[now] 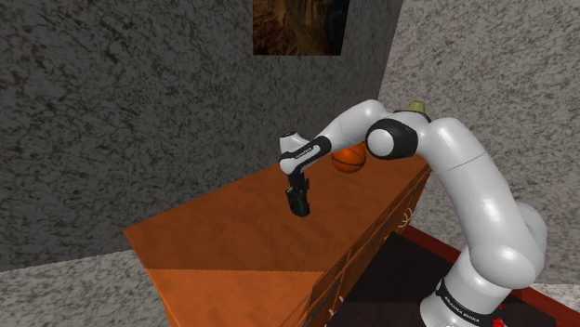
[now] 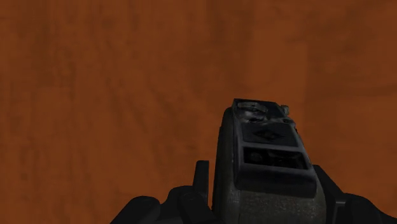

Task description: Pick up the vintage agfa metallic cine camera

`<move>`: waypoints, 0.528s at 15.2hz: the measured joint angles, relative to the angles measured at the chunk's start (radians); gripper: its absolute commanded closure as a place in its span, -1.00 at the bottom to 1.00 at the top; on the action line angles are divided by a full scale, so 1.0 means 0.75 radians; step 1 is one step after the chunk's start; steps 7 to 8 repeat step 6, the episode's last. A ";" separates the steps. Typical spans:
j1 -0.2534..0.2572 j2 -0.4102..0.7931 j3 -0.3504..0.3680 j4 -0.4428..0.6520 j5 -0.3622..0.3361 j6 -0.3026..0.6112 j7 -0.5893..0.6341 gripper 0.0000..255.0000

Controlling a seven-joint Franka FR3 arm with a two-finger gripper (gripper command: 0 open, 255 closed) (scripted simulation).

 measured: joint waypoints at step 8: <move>0.002 -0.077 0.001 -0.027 0.001 -0.050 -0.006 1.00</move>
